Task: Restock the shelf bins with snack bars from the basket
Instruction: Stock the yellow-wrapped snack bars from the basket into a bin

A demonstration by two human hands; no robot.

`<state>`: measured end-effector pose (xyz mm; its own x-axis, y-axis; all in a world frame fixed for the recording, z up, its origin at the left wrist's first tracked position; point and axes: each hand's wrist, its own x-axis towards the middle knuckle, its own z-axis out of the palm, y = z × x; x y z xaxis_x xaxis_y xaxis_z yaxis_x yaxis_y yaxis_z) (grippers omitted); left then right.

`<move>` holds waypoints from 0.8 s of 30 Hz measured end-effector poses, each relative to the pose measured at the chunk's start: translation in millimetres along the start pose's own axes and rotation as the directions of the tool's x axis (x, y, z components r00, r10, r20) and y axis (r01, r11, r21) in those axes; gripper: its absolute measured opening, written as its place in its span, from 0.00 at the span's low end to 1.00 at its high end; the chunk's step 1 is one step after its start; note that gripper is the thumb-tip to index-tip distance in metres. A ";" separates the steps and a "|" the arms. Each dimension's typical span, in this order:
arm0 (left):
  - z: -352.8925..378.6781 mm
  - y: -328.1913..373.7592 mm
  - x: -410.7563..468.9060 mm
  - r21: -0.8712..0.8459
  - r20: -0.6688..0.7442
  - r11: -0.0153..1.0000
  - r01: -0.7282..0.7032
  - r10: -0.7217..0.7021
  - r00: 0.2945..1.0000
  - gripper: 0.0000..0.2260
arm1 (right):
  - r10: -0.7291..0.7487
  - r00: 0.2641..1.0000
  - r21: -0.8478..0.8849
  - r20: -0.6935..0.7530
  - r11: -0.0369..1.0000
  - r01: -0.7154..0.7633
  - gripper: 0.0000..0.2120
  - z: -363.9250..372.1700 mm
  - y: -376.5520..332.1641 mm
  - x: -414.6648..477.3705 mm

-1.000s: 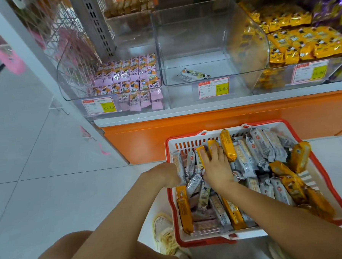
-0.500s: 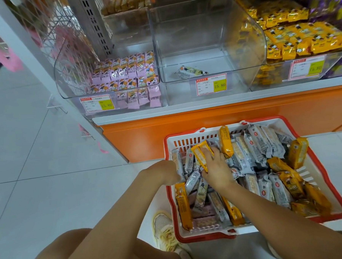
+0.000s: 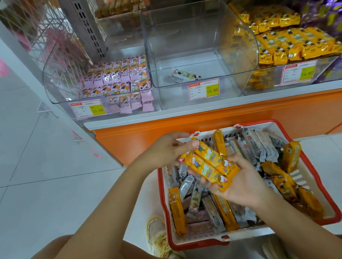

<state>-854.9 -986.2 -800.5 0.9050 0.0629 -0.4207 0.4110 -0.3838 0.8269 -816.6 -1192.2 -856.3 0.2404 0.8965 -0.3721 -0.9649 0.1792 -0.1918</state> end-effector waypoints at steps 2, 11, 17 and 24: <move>6.3 8.9 -2.5 -0.095 0.072 0.994 -0.049 0.055 0.996 0.21 | 0.069 0.991 -0.028 0.116 0.997 -0.066 0.24 5.9 -2.1 -3.5; 14.1 57.6 0.5 -0.237 0.088 0.967 -0.097 0.120 0.989 0.11 | -0.039 0.998 -0.057 0.049 0.997 0.042 0.21 20.4 -37.7 -23.0; 17.5 80.1 13.6 -0.306 -0.104 0.934 -0.184 0.159 0.982 0.10 | -0.177 0.974 -0.242 -0.141 0.960 0.139 0.22 52.0 -69.5 -29.2; 8.6 104.4 28.0 -0.420 -0.226 0.873 -0.246 0.162 0.961 0.10 | -0.580 0.726 -0.866 0.370 -0.498 0.044 0.40 75.8 -101.1 -47.3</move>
<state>-787.6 -1032.4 -729.2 0.9607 0.2060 -0.1859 0.1823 0.0365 0.9826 -738.4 -1222.0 -750.5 0.6953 0.6966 0.1772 0.5819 -0.4008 -0.7077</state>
